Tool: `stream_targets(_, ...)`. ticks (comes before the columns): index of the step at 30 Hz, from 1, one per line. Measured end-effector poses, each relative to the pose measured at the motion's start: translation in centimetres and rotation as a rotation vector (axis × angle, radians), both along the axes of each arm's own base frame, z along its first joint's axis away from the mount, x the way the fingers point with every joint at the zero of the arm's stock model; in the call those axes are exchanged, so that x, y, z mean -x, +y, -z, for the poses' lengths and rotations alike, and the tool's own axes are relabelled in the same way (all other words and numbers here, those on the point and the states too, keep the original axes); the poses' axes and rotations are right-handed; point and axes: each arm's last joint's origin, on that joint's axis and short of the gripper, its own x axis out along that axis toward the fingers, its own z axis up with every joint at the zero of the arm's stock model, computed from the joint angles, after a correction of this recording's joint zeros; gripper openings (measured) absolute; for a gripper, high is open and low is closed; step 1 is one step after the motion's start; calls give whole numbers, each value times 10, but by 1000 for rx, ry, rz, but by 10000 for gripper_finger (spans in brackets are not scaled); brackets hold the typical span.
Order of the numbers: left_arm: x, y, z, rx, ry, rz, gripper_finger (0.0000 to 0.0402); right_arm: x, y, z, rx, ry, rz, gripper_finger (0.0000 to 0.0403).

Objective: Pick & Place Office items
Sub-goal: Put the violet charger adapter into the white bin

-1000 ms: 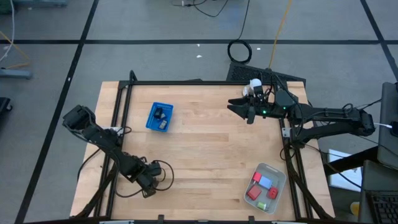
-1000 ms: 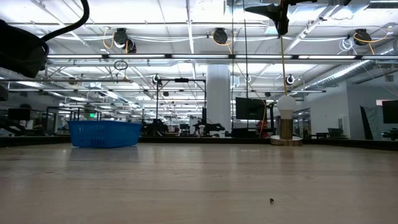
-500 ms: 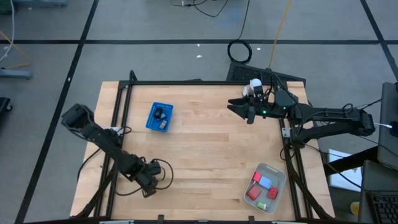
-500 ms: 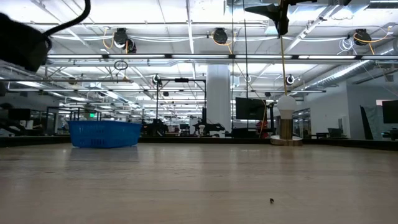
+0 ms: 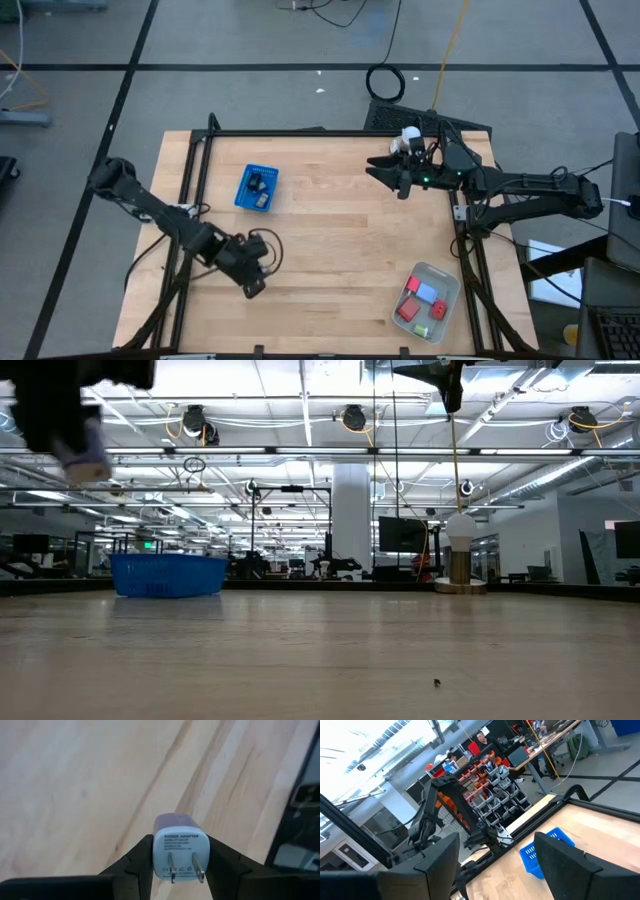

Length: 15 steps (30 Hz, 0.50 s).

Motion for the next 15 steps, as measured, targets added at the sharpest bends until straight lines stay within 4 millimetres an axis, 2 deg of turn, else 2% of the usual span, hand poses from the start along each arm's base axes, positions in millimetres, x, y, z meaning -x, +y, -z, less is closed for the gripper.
stream_targets(7,-22,22,-26,-17,-98,-38,136,0,0,-1,39,-8,5,251)
stream_targets(15,-45,53,-55,5,-202,-184,136,0,0,-3,125,-14,13,252)
